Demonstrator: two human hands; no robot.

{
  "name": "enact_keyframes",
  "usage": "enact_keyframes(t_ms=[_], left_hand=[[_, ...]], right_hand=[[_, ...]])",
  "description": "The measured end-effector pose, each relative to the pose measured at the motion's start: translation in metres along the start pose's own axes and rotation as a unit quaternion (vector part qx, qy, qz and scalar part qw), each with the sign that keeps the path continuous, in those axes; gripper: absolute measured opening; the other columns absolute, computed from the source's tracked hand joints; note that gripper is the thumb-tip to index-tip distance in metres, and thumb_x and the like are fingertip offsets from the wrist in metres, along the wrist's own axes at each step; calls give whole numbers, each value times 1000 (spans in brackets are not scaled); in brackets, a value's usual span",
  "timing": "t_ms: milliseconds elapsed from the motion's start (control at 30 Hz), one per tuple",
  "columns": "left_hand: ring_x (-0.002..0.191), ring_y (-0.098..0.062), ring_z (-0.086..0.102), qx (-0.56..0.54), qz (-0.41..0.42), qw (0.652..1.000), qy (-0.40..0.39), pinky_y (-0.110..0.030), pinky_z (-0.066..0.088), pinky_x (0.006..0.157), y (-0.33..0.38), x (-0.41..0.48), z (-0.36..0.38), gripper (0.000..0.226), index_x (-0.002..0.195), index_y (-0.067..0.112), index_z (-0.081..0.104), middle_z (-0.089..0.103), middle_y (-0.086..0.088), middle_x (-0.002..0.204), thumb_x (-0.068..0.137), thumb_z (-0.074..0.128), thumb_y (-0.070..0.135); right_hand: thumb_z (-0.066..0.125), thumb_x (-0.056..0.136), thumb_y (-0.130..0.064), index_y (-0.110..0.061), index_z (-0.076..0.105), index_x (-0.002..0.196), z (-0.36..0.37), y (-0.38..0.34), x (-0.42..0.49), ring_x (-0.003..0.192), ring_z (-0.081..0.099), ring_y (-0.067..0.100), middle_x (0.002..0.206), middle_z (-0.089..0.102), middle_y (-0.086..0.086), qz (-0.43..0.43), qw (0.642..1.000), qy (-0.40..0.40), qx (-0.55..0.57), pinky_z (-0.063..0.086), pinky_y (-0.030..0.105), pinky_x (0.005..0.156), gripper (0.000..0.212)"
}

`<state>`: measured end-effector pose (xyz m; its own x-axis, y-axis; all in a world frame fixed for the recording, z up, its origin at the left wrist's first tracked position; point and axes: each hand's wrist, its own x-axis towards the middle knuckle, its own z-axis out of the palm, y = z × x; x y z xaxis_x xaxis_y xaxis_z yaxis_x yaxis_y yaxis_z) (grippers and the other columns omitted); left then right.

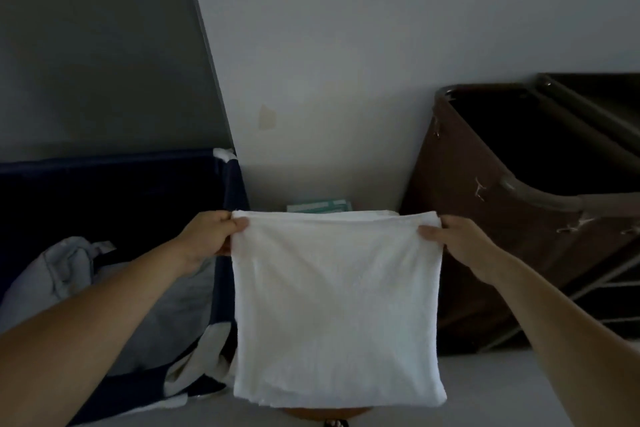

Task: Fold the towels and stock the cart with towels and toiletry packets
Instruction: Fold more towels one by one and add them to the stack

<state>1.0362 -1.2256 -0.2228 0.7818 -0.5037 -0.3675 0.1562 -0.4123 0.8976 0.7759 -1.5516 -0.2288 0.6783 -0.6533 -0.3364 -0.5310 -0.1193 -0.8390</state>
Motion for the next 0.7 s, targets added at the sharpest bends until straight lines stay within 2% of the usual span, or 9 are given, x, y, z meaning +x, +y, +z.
enact_keyframes(t_ms=[133, 200, 267, 300, 367, 433, 533, 633, 700], left_hand=[[75, -19, 70, -2, -86, 996, 24, -25, 57, 56, -43, 76, 36, 11, 100, 5, 67, 72, -13, 98, 98, 60, 13], [81, -22, 69, 10, -133, 991, 24, -30, 57, 62, -67, 101, 52, 10, 100, 6, 65, 71, -15, 103, 98, 60, 14], [93, -26, 67, 25, -163, 986, 23, -35, 55, 72, -88, 118, 66, 17, 108, 6, 64, 70, -11, 107, 97, 61, 19], [94, -25, 65, 33, -168, 985, 27, -34, 52, 71, -96, 124, 72, 21, 112, 8, 62, 69, -8, 106, 97, 61, 22], [91, -23, 63, 62, -166, 983, 47, -32, 48, 68, -104, 132, 79, 20, 112, 11, 60, 66, -4, 101, 97, 58, 24], [92, -27, 62, 100, -152, 981, 66, -37, 50, 77, -103, 139, 81, 15, 104, 11, 60, 65, -8, 101, 98, 55, 24], [93, -33, 62, 74, -97, 989, 83, -46, 51, 85, -89, 148, 77, 15, 100, 11, 62, 65, -13, 101, 98, 55, 24], [85, -32, 61, 47, -40, 990, 130, -46, 52, 77, -70, 166, 75, 13, 97, 14, 62, 65, -11, 94, 98, 54, 25], [86, -31, 61, 54, -33, 988, 144, -43, 52, 76, -64, 187, 77, 14, 101, 14, 62, 65, -9, 94, 98, 55, 25]], right_hand=[[67, 94, -28, -10, 65, 111, 32, 48, 70, 98, 69, 24, 109, 71, 6, 70, 997, -21, 39, 56, 47, 92, 25], [64, 96, -29, -11, 63, 112, 49, 70, 94, 97, 68, 26, 110, 68, 7, 102, 994, -7, 37, 55, 49, 92, 25], [63, 95, -33, -13, 61, 115, 63, 90, 110, 97, 66, 25, 109, 66, 5, 137, 990, 13, 39, 55, 48, 91, 28], [63, 94, -35, -14, 61, 115, 69, 97, 115, 95, 66, 24, 108, 66, 4, 148, 988, 21, 40, 56, 47, 89, 29], [64, 93, -35, -16, 63, 109, 74, 107, 122, 92, 66, 24, 104, 67, 4, 154, 987, 30, 38, 57, 46, 86, 25], [65, 93, -32, -13, 64, 100, 73, 108, 128, 89, 67, 27, 102, 68, 9, 144, 988, 41, 39, 57, 48, 84, 20], [68, 92, -28, -5, 64, 90, 66, 98, 135, 84, 67, 33, 95, 68, 19, 107, 989, 72, 72, 55, 51, 80, 24], [69, 89, -32, -15, 62, 74, 57, 81, 149, 74, 63, 27, 83, 67, 14, 65, 986, 107, 109, 51, 44, 68, 24], [68, 89, -35, -17, 66, 81, 54, 74, 167, 81, 67, 27, 88, 69, 10, 68, 983, 125, 114, 55, 45, 74, 20]])
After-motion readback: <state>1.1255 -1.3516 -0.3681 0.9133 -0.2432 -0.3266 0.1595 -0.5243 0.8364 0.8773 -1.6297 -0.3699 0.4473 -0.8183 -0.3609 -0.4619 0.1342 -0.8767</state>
